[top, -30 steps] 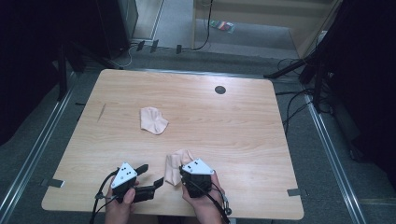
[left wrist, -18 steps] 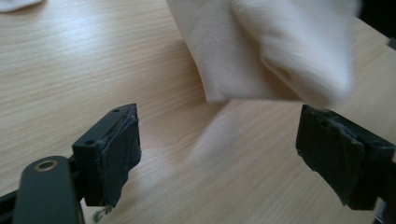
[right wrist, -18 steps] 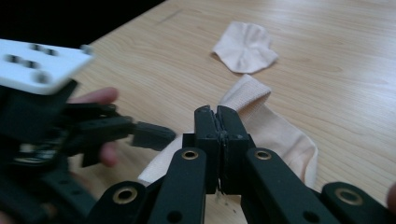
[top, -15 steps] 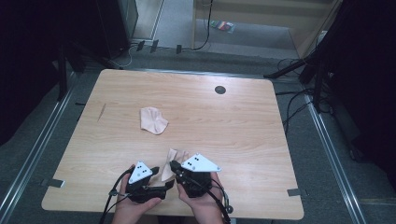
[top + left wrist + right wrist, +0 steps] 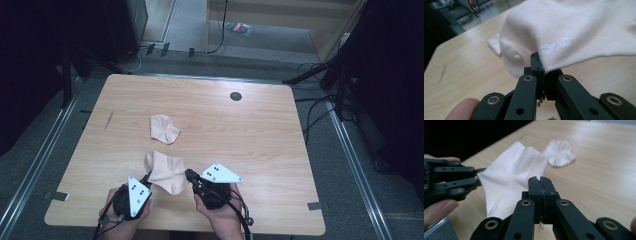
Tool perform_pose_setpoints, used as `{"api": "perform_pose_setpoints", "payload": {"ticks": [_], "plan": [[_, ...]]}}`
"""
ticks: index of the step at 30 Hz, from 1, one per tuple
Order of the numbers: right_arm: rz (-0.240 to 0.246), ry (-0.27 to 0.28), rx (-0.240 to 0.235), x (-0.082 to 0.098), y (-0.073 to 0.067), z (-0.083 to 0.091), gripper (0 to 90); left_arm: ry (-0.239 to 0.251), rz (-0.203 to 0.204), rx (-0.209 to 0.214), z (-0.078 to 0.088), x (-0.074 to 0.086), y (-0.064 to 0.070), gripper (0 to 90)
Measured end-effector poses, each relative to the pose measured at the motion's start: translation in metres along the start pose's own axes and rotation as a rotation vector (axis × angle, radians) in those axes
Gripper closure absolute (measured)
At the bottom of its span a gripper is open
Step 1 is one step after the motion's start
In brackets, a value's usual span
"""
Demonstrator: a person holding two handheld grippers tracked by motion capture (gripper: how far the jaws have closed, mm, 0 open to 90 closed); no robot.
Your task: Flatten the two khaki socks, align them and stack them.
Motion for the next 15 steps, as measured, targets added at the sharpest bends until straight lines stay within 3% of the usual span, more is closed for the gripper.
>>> {"api": "perform_pose_setpoints", "payload": {"ticks": [3, 4, 6, 7, 8, 9, 10, 12, 14, 15], "plan": [[-0.015, -0.057, 0.021, 0.011, 0.012, -0.01, 89.8, -0.041, -0.018, 0.042, -0.007, 0.004, 0.01, 88.8], [-0.019, -0.077, 0.028, 0.015, 0.017, -0.013, 89.8, -0.087, -0.031, 0.096, -0.014, 0.007, 0.018, 86.7], [-0.032, -0.101, 0.052, 0.022, 0.026, -0.016, 89.8, -0.095, -0.022, 0.138, -0.016, 0.009, 0.022, 77.6], [-0.032, -0.101, 0.052, 0.022, 0.026, -0.016, 89.8, -0.095, -0.022, 0.138, -0.016, 0.009, 0.022, 74.0], [-0.032, -0.124, 0.064, 0.026, 0.034, -0.017, 89.8, -0.096, -0.01, 0.181, -0.018, 0.01, 0.023, 74.0], [-0.042, -0.144, 0.065, 0.029, 0.04, -0.018, 89.8, -0.103, -0.006, 0.219, -0.018, 0.011, 0.023, 68.1], [-0.032, -0.174, 0.099, 0.034, 0.05, -0.019, 89.8, -0.101, 0.013, 0.248, -0.018, 0.013, 0.021, 64.2], [-0.028, -0.18, 0.111, 0.036, 0.053, -0.019, 89.8, -0.1, 0.025, 0.267, -0.018, 0.014, 0.018, 61.4], [-0.015, -0.204, 0.133, 0.04, 0.064, -0.018, 89.8, -0.098, 0.09, 0.335, -0.02, 0.015, 0.008, 57.5], [-0.014, -0.211, 0.145, 0.041, 0.068, -0.017, 89.7, -0.094, 0.115, 0.349, -0.021, 0.015, 0.004, 56.6]]}}
Point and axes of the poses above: each handheld gripper's, and its own axes: z roughly backward along the jaws, x roughly out of its underside, y roughly to its right, the point moved 3 cm from there along -z, roughly forward along the jaws, and after that the axes turned 8 degrees about -y, right-handed, at the moved point
